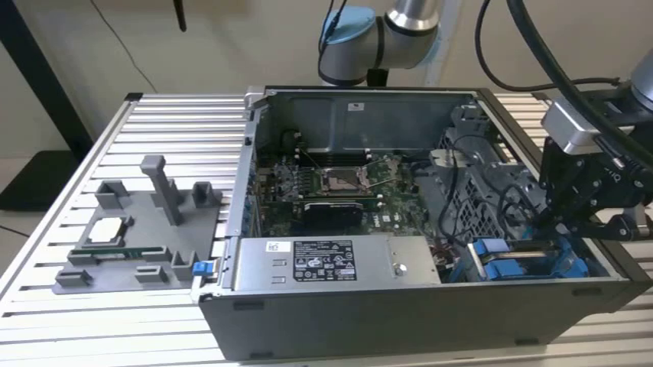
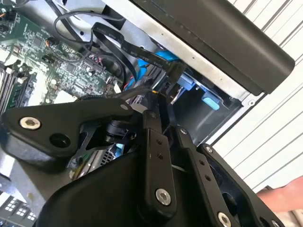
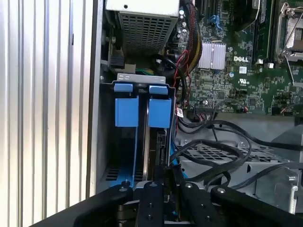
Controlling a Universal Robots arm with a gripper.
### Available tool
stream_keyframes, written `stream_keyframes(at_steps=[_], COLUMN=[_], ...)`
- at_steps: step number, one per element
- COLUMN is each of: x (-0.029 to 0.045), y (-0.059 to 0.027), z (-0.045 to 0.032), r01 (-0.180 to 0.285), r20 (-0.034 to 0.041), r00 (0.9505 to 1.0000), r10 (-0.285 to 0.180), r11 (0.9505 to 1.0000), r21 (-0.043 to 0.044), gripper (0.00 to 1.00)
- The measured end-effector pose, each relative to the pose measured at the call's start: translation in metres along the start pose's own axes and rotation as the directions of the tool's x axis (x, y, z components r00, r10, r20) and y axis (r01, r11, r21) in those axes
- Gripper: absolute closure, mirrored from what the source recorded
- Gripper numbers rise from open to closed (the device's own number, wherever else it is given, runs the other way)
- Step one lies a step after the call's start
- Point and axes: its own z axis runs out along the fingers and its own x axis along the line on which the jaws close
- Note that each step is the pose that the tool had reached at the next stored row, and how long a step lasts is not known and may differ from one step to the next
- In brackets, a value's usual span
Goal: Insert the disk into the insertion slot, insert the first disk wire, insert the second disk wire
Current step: 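Insert the first disk wire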
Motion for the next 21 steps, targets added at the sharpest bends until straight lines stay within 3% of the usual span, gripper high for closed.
stream_keyframes(at_steps=[7,13,21], x=[0.0002,0.0003,0.0013], y=[-0.0006,0.0,0.0004], z=[0.002,0.0021,0.0023], r01=[0.008,-0.037,-0.051], r20=[0.0001,0.0008,0.0015], r00=[1.0,0.9993,0.9987], r10=[-0.008,0.037,0.051], r11=[1.0,0.9993,0.9987], r21=[-0.0015,0.0027,0.0041], gripper=[1.0,1.0,1.0])
